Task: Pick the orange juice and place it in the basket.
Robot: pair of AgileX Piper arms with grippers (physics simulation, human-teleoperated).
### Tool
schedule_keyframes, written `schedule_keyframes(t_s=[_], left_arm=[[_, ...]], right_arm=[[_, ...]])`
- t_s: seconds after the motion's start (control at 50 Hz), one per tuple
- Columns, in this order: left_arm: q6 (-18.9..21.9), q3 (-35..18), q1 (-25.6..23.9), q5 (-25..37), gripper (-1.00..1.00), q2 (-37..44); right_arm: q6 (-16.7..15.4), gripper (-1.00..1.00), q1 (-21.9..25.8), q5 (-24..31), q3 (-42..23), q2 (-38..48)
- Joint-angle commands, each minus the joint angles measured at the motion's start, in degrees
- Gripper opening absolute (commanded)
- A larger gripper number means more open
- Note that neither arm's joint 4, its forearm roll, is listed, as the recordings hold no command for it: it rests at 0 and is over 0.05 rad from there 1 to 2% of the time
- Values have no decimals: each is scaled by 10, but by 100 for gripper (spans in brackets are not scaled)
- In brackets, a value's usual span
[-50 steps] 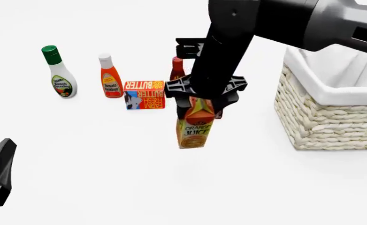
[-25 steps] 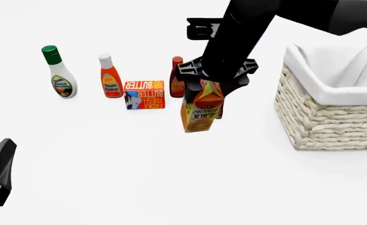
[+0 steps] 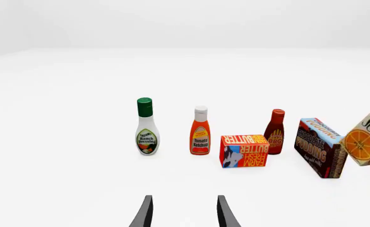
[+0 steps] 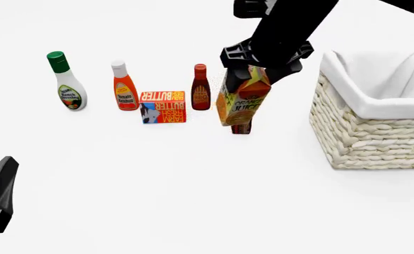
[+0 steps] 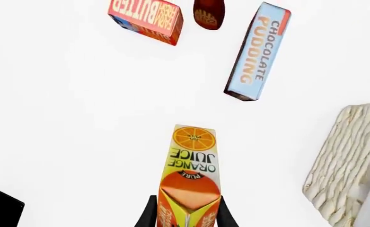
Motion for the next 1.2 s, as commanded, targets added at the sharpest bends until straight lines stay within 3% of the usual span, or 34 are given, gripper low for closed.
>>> schedule_keyframes(t_s=[0.02,0.66,0.88,0.9,1.2], left_arm=[[0,0,0,0,100,0],[0,0,0,0,100,0],[0,0,0,0,100,0],[0,0,0,0,100,0],[0,0,0,0,100,0]], right_arm=[[-15,-100,-18,0,-19,-13],[-62,-100,-64,0,-54,-35],[-88,-100,-102,0,-66,-53],[-104,-100,-116,0,-76,-58],[-113,-100,-148,0,-97,-75]])
